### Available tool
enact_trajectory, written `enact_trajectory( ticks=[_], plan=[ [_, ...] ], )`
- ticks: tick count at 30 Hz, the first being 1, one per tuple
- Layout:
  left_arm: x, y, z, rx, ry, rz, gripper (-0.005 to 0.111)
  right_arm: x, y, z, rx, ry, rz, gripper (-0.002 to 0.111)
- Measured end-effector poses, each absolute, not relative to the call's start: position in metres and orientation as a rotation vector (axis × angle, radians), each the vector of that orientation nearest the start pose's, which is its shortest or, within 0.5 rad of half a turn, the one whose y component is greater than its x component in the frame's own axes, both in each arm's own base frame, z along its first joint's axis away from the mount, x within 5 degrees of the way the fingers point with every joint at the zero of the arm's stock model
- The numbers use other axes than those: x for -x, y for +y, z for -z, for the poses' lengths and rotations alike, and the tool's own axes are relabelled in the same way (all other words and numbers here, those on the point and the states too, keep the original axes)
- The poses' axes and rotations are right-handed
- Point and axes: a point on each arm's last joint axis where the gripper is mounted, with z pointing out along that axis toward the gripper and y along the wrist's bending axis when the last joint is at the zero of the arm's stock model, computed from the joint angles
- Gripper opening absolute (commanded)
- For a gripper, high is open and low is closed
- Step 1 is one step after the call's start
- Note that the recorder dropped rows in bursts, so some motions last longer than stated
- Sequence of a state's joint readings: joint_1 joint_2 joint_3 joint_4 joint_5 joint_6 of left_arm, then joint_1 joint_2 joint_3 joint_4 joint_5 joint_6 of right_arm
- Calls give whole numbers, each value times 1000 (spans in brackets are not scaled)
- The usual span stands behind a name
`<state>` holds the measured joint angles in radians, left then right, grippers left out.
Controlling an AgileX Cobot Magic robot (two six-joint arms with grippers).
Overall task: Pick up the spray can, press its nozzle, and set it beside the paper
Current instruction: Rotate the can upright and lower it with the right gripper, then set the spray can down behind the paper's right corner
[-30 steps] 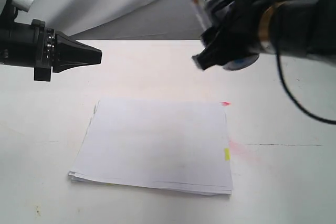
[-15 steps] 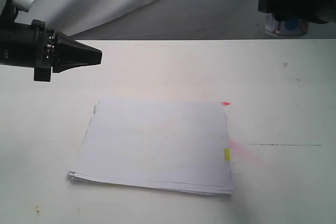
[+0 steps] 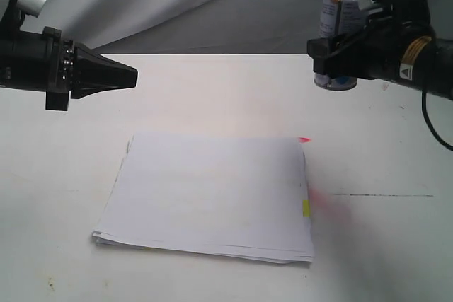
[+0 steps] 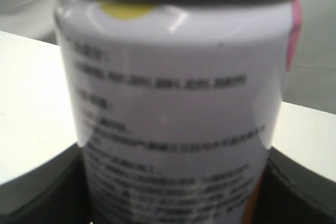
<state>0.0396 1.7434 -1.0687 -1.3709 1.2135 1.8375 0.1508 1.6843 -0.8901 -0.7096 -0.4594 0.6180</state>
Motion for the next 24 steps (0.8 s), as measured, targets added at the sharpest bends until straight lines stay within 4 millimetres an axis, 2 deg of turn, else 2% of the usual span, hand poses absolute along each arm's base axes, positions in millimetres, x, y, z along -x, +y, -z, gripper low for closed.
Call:
enact_trajectory(
  ticks=[5, 18, 24],
  plan=[
    [-328, -71, -242, -1068, 1779, 1023, 0, -361, 77, -197, 385, 1865, -378, 0],
    [-327, -71, -242, -1068, 1782, 1024, 0, -382, 87, -120, 414, 1791, -470, 0],
    [-327, -71, -242, -1072, 1784, 1023, 0, -398, 90, -107, 457, 1765, -444, 0]
  ],
)
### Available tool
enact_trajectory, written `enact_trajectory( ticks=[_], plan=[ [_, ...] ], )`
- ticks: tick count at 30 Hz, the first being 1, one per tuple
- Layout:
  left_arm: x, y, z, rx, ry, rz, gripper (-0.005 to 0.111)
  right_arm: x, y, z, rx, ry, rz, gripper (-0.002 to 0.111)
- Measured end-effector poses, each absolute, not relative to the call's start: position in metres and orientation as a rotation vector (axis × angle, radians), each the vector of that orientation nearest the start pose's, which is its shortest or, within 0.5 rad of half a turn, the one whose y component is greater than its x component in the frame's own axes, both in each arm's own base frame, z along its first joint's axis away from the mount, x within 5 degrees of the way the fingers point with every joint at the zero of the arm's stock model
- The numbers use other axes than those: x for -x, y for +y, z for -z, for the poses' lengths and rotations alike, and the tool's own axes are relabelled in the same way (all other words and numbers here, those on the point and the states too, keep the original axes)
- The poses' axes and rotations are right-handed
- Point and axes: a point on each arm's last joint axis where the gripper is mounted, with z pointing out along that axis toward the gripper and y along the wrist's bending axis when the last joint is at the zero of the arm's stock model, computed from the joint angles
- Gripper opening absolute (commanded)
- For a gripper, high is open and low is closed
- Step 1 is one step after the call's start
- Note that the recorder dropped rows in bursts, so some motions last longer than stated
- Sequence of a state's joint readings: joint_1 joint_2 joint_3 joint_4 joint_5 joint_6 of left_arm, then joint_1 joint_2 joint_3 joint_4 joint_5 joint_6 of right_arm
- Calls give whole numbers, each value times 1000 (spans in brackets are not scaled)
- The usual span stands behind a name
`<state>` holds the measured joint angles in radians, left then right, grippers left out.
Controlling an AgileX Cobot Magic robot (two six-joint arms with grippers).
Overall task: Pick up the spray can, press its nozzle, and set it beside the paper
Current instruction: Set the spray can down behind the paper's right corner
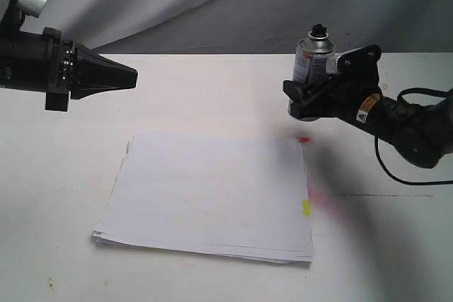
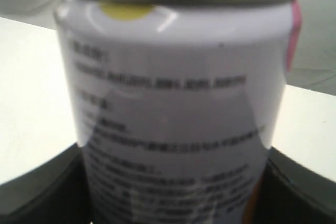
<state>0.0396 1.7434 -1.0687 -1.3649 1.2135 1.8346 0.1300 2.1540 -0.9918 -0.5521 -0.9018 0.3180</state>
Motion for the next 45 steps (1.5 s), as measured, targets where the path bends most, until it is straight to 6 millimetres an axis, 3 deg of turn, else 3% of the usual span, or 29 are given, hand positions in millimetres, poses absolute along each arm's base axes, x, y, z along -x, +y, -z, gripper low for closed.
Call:
enact_trajectory(
  ticks=[9, 20, 38, 41, 42, 45],
  plan=[
    [-327, -71, -242, -1073, 1786, 1024, 0, -417, 98, -101, 614, 1670, -414, 0],
    [-326, -70, -241, -1087, 1793, 1020, 0, -414, 100, -68, 611, 1715, -461, 0],
    [-326, -70, -240, -1091, 1795, 1019, 0, -409, 104, -63, 691, 1714, -486, 0],
    [-326, -70, -240, -1091, 1795, 1019, 0, -411, 102, -63, 656, 1718, -477, 12],
    [-326, -70, -240, -1091, 1795, 1019, 0, -411, 102, -64, 651, 1719, -476, 25],
    [-326, -70, -240, -1091, 1795, 1019, 0, -411, 101, -63, 648, 1723, -473, 45]
  ],
)
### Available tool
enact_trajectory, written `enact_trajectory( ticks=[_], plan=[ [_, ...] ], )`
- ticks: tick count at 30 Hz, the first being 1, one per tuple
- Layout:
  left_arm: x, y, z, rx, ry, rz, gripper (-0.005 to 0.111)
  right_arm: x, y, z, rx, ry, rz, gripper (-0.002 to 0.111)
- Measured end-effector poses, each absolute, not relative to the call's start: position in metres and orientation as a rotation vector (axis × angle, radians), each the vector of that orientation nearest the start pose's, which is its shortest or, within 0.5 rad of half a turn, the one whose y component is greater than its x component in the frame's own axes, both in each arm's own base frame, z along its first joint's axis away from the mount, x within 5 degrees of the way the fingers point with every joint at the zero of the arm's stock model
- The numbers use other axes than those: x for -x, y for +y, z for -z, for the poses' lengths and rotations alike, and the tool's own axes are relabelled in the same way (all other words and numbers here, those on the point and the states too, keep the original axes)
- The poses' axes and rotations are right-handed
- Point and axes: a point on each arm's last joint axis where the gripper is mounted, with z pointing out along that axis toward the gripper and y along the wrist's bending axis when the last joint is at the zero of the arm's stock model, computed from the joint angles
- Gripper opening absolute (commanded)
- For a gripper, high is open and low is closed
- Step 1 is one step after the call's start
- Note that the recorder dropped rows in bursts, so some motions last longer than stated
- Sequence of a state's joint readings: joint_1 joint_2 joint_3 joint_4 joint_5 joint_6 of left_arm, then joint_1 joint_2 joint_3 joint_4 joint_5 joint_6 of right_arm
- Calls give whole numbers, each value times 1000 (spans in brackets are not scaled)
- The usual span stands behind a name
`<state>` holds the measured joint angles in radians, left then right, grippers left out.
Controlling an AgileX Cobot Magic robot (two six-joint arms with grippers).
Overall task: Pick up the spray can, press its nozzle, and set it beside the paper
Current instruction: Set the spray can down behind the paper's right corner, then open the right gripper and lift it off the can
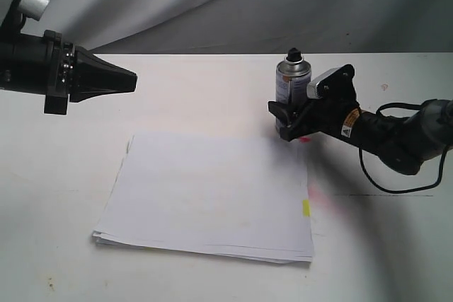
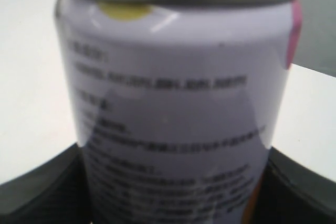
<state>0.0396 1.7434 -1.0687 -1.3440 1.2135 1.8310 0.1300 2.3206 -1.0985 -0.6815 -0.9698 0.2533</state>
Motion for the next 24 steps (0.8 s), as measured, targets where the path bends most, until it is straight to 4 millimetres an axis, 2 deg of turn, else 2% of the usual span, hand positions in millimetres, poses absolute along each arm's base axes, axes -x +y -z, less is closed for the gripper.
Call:
enact_trajectory(
  ticks=[3, 8, 11, 17, 19, 21, 24],
  plan=[
    [-326, -70, -240, -1091, 1795, 1019, 0, -411, 101, -62, 655, 1731, -464, 61],
    [-326, -70, -240, -1091, 1795, 1019, 0, -413, 101, -63, 651, 1730, -458, 75],
    [-326, -70, -240, -1091, 1795, 1019, 0, -413, 101, -63, 650, 1730, -456, 79],
    [-326, -70, -240, -1091, 1795, 1019, 0, -413, 101, -67, 644, 1723, -456, 79],
    [-326, -70, -240, -1091, 1795, 1019, 0, -414, 101, -76, 640, 1705, -456, 79],
    [-326, -70, -241, -1087, 1791, 1019, 0, -416, 101, -93, 634, 1671, -460, 79],
    [-325, -71, -247, -1073, 1772, 1014, 0, -416, 101, -131, 629, 1613, -448, 79]
  ],
)
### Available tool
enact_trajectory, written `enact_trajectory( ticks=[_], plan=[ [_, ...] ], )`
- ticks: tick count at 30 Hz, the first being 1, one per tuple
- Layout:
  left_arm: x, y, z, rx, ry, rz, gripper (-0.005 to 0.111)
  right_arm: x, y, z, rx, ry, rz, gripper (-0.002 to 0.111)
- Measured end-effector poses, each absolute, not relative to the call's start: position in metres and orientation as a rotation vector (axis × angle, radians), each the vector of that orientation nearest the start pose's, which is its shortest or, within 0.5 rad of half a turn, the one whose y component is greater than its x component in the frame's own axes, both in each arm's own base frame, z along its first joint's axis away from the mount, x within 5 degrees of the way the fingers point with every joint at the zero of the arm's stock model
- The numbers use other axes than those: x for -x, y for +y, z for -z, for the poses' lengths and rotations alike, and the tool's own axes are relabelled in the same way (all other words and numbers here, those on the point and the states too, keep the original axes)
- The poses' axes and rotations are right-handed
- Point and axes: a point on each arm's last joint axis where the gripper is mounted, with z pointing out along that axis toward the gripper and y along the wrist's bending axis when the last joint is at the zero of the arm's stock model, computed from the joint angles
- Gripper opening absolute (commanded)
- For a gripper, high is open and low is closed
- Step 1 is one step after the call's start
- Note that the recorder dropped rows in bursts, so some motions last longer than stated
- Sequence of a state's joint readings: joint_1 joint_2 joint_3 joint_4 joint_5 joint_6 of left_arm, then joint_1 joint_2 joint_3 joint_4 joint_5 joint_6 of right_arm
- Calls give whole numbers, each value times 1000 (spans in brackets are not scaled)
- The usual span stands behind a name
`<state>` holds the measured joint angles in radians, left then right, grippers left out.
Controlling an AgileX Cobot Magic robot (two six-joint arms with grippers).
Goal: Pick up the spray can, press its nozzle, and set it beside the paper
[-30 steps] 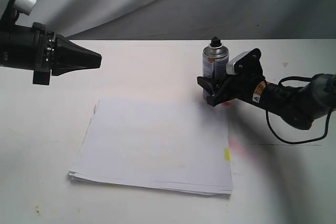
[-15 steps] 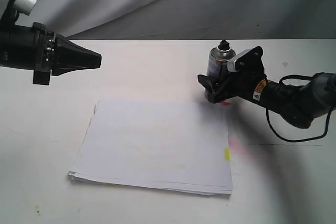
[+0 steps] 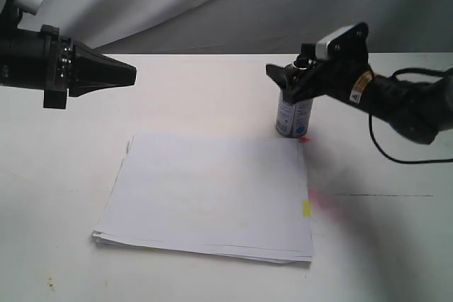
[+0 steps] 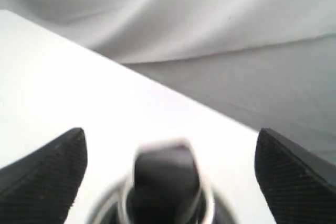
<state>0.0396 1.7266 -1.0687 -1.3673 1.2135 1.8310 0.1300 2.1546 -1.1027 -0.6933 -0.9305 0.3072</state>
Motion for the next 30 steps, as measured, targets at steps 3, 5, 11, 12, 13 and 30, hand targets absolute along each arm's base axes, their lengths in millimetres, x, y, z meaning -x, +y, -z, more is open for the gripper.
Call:
enact_trajectory(
  ticks=[3, 5, 11, 12, 13, 30],
  plan=[
    [-321, -71, -262, -1059, 1731, 994, 0, -413, 99, -178, 629, 1571, -399, 79],
    [-317, -70, -277, -1039, 1689, 970, 0, -406, 97, -212, 619, 1556, -375, 79],
    [-294, -44, -339, -883, 1544, 850, 0, -365, 88, -313, 566, 1510, -355, 79],
    [-287, -38, -351, -861, 1525, 820, 0, -353, 87, -331, 564, 1484, -350, 79],
    [-278, -33, -362, -841, 1511, 788, 0, -341, 85, -347, 568, 1473, -344, 78],
    [-114, -64, -453, -945, 1388, 586, 0, -113, 63, -467, 594, 1235, -413, 21]
  ],
)
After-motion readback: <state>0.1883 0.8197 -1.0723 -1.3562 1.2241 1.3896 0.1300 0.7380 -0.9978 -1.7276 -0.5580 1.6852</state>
